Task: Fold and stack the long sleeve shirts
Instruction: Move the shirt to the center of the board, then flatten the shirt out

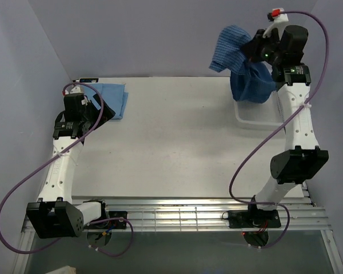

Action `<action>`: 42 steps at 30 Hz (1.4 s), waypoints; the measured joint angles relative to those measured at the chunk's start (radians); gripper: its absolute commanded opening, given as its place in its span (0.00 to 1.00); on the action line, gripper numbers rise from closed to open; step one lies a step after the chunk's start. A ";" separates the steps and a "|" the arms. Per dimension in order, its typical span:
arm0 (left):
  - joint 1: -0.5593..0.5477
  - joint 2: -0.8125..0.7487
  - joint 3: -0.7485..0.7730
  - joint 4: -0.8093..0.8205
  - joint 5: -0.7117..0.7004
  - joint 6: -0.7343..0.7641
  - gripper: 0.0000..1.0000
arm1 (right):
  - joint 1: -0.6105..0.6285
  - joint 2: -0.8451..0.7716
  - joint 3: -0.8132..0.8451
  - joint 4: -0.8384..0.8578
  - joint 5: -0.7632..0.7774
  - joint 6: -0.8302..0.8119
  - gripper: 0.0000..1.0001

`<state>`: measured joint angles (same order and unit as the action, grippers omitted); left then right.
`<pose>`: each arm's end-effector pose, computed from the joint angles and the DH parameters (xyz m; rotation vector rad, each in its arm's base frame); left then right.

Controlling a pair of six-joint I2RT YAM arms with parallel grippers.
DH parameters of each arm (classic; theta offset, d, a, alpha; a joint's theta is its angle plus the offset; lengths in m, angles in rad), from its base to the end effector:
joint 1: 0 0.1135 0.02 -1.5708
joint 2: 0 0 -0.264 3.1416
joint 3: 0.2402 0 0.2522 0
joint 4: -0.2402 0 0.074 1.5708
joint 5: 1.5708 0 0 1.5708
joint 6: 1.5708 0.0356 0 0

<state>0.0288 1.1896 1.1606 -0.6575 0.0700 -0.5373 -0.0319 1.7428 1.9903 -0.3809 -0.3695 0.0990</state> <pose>0.2531 0.0048 0.3420 -0.6002 2.1987 -0.3486 0.3944 0.0003 0.4775 -0.1648 1.7005 0.3644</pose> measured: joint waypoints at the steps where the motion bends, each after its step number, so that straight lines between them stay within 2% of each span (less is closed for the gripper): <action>1: 0.000 -0.007 0.000 0.002 0.004 0.002 0.98 | 0.064 -0.032 0.027 0.010 -0.008 -0.030 0.08; 6: 0.000 -0.023 0.000 0.007 0.026 0.006 0.98 | 0.446 -0.135 0.082 0.069 -0.117 -0.140 0.08; 8: 0.000 -0.024 0.000 0.007 0.032 0.010 0.98 | 0.536 -0.156 0.083 0.085 -0.174 -0.164 0.08; 11: 0.000 -0.026 0.000 0.007 0.036 0.016 0.98 | 0.566 -0.174 0.077 0.103 -0.215 -0.172 0.08; 14: 0.000 -0.037 0.000 0.005 0.031 0.019 0.98 | 0.555 -0.207 0.009 0.124 -0.183 -0.171 0.08; 19: 0.000 -0.070 -0.003 -0.008 0.002 0.021 0.98 | 0.476 -0.336 -0.338 0.173 -0.091 -0.126 0.08; 21: 0.000 -0.077 -0.010 -0.016 -0.007 0.019 0.98 | 0.405 -0.391 -0.535 0.185 -0.069 -0.099 0.16; 22: 0.000 -0.078 -0.015 -0.019 -0.010 0.017 0.98 | 0.370 -0.415 -0.642 0.199 -0.054 -0.090 0.25; 23: 0.000 -0.077 -0.021 -0.023 -0.011 0.015 0.98 | 0.338 -0.430 -0.742 0.194 -0.037 -0.079 0.47; 26: 0.000 -0.068 -0.043 -0.039 -0.008 0.005 0.98 | 0.290 -0.435 -0.946 0.134 0.032 -0.068 0.90; 29: 0.000 -0.051 -0.087 -0.046 0.024 -0.006 0.98 | 0.292 -0.440 -0.994 0.026 0.087 -0.080 0.98; 32: 0.000 -0.019 -0.151 -0.041 0.100 -0.026 0.98 | 0.299 -0.511 -0.982 0.010 0.133 -0.078 0.92; 36: 0.000 0.023 -0.232 -0.006 0.223 -0.050 0.98 | 0.318 -0.575 -0.970 0.008 0.172 -0.071 0.90; 42: -0.008 0.141 -0.224 0.077 0.324 -0.072 0.98 | 0.429 -0.558 -0.958 -0.053 0.317 -0.060 0.90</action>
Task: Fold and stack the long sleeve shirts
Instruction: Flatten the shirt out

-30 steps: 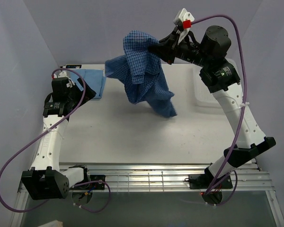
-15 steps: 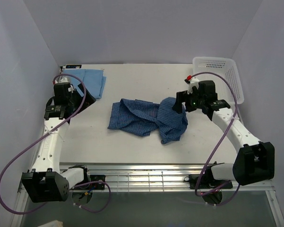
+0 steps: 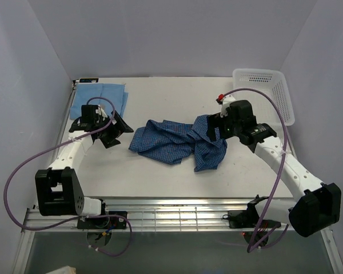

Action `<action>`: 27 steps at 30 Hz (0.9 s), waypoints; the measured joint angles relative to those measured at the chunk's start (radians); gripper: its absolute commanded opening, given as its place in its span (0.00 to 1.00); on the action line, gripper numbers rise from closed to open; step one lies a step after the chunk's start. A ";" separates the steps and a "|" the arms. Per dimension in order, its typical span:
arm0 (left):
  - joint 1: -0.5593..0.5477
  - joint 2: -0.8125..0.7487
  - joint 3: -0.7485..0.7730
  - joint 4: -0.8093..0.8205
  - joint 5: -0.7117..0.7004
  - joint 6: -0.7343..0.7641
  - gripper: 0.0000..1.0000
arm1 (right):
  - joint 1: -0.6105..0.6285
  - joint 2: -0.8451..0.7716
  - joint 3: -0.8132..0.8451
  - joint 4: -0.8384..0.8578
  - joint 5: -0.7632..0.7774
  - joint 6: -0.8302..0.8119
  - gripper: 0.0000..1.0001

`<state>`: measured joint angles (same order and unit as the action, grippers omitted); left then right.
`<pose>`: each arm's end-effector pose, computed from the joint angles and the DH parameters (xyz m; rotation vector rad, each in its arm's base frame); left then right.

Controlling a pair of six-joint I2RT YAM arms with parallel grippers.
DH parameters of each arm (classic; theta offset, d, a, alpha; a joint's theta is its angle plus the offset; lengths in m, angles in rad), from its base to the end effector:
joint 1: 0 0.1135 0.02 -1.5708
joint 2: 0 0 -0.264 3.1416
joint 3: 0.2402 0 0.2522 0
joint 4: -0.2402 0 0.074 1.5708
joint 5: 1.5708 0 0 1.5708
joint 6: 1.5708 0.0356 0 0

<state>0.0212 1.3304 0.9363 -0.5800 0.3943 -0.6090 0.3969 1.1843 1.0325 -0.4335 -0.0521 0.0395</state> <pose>0.2666 -0.0080 0.2428 -0.6514 2.5119 -0.7259 0.2419 0.1034 0.3198 -0.4158 2.1311 0.3076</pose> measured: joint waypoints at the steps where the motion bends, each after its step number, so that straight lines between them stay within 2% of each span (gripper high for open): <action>1: -0.001 0.027 0.013 0.013 0.008 -0.001 0.98 | 0.024 0.015 0.000 -0.015 0.026 0.002 0.90; 7: -0.002 0.255 0.123 0.109 0.042 -0.002 0.98 | 0.125 0.115 0.023 -0.062 0.138 -0.001 0.90; 13: -0.029 0.478 0.186 0.140 0.043 -0.002 0.98 | 0.190 0.266 0.147 -0.065 0.220 -0.016 0.90; 20: -0.079 0.575 0.270 0.168 0.064 -0.002 0.97 | 0.221 0.438 0.304 -0.052 0.265 0.043 0.90; 23: -0.100 0.612 0.308 0.181 0.072 -0.003 0.83 | 0.228 0.509 0.346 -0.049 0.278 0.082 0.90; 24: -0.106 0.626 0.320 0.189 0.080 -0.002 0.70 | 0.229 0.527 0.354 -0.049 0.284 0.090 0.90; 27: -0.128 0.662 0.338 0.207 0.088 0.009 0.41 | 0.233 0.580 0.377 -0.054 0.304 0.124 0.95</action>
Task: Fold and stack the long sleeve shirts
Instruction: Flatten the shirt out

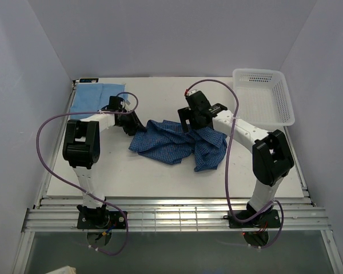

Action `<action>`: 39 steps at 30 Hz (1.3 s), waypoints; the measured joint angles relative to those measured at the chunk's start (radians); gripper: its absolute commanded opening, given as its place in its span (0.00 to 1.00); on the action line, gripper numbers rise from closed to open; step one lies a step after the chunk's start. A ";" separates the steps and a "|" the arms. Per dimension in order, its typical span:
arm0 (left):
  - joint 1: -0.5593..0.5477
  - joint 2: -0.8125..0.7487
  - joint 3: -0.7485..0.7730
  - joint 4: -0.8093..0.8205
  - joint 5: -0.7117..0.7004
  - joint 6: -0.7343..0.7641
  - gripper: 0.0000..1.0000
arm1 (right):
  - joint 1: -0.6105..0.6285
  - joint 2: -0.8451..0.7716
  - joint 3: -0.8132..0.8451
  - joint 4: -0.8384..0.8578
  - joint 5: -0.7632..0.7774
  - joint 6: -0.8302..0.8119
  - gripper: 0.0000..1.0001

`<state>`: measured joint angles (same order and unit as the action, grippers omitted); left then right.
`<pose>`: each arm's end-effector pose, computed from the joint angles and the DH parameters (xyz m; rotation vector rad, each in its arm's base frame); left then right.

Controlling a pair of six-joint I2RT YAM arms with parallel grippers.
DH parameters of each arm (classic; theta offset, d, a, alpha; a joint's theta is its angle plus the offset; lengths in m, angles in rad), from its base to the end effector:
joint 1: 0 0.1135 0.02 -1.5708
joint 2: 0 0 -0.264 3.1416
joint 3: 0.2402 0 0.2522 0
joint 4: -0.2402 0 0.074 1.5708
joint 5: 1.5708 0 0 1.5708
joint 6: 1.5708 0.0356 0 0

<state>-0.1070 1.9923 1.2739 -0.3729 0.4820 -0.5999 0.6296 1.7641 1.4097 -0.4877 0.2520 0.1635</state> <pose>0.3966 -0.0592 0.1447 -0.5072 2.6889 -0.8609 0.3233 0.2245 0.2629 -0.4371 2.3389 0.0724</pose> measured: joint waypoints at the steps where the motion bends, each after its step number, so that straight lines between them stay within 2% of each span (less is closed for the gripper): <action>1: -0.006 0.006 -0.002 0.002 -0.004 0.007 0.13 | 0.000 0.016 0.008 -0.005 0.006 0.013 0.97; 2: -0.014 0.011 -0.005 0.000 -0.005 0.010 0.00 | 0.001 0.027 0.011 -0.007 0.011 0.021 0.98; 4: -0.023 0.014 -0.014 0.005 -0.008 0.021 0.00 | 0.002 0.043 0.016 -0.020 0.032 0.041 0.89; 6: -0.029 0.006 -0.021 0.011 -0.016 0.024 0.00 | 0.002 0.051 0.016 -0.042 0.061 0.062 0.60; 7: -0.031 0.001 -0.024 0.014 -0.023 0.024 0.00 | 0.001 0.053 0.015 -0.054 0.077 0.068 0.38; 8: -0.033 -0.005 -0.029 0.016 -0.031 0.024 0.00 | 0.001 0.053 0.013 -0.063 0.095 0.071 0.08; 14: -0.032 -0.096 -0.048 0.014 -0.090 0.024 0.00 | 0.001 -0.030 -0.082 -0.059 0.177 0.097 0.08; 19: -0.032 -0.276 -0.028 0.010 -0.151 0.043 0.00 | -0.027 -0.228 -0.102 -0.041 0.238 0.064 0.08; 24: -0.035 -0.525 0.089 0.013 -0.313 0.102 0.00 | -0.188 -0.502 -0.092 0.028 0.237 0.005 0.08; 28: -0.034 -0.713 0.225 0.051 -0.449 0.151 0.00 | -0.305 -0.664 -0.026 0.065 0.224 -0.056 0.08; 33: -0.032 -0.882 0.369 0.104 -0.550 0.207 0.00 | -0.315 -0.754 0.110 0.100 0.238 -0.134 0.08; 39: -0.033 -1.001 0.443 0.096 -0.645 0.251 0.00 | -0.315 -0.844 0.203 0.108 0.280 -0.220 0.08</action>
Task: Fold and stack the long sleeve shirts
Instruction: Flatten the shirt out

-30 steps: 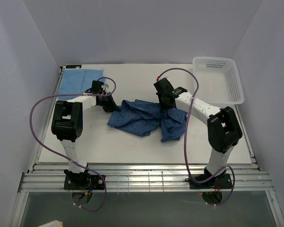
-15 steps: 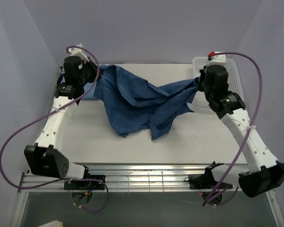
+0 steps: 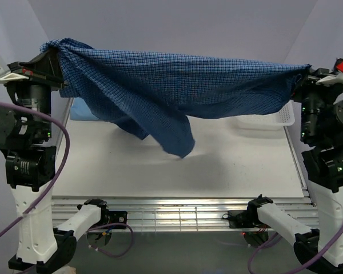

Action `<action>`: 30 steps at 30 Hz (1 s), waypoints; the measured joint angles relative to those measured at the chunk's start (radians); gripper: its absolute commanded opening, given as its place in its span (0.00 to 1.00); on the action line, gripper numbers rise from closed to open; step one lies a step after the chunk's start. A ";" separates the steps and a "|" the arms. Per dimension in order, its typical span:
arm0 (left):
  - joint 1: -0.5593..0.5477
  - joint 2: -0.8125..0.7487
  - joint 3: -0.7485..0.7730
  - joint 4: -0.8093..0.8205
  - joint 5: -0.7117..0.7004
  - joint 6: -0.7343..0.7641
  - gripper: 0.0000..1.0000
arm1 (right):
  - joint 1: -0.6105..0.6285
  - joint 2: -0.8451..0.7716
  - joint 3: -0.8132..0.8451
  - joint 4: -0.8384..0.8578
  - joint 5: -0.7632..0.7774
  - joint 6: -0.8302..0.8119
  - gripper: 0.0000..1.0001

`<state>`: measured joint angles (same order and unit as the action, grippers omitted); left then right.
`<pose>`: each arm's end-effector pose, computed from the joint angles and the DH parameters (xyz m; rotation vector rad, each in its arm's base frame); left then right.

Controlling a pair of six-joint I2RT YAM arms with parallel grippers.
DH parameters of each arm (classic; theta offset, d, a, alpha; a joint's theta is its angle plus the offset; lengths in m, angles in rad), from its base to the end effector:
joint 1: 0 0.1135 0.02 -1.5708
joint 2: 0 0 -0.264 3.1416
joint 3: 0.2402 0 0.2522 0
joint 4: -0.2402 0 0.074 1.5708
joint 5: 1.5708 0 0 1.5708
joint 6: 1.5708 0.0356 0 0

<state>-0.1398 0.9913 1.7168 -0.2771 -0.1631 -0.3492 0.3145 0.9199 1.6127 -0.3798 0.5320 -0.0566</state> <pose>0.1169 -0.0106 0.5891 -0.2632 1.1043 -0.3442 0.1100 0.0168 0.5584 0.2241 1.2837 -0.1140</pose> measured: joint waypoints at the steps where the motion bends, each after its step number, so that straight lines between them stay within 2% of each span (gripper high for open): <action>1: 0.000 -0.012 0.018 -0.013 -0.003 0.005 0.00 | 0.000 -0.013 0.019 0.000 0.002 -0.012 0.08; 13: -0.002 -0.048 0.331 -0.112 0.122 0.017 0.00 | 0.002 -0.138 0.227 0.033 -0.008 -0.122 0.08; 19: -0.002 -0.041 0.383 -0.146 0.104 -0.005 0.00 | 0.017 -0.136 0.181 0.047 0.002 -0.137 0.08; 23: -0.003 0.095 0.400 -0.212 0.015 -0.037 0.00 | 0.021 -0.065 0.084 0.070 0.048 -0.130 0.08; 26: 0.025 0.249 0.311 -0.254 -0.064 -0.088 0.00 | 0.017 0.029 -0.068 0.100 0.061 -0.089 0.08; 29: 0.136 0.438 0.095 -0.251 -0.008 -0.162 0.00 | -0.010 0.159 -0.225 0.101 -0.039 -0.023 0.08; 30: 0.169 0.506 0.021 -0.243 0.019 -0.180 0.11 | -0.018 0.237 -0.275 0.109 -0.088 -0.002 0.08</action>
<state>0.0296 1.4975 1.7374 -0.5198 -0.1436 -0.5293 0.2970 1.1564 1.3373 -0.2710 0.4438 -0.0586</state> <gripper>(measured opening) 0.023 0.079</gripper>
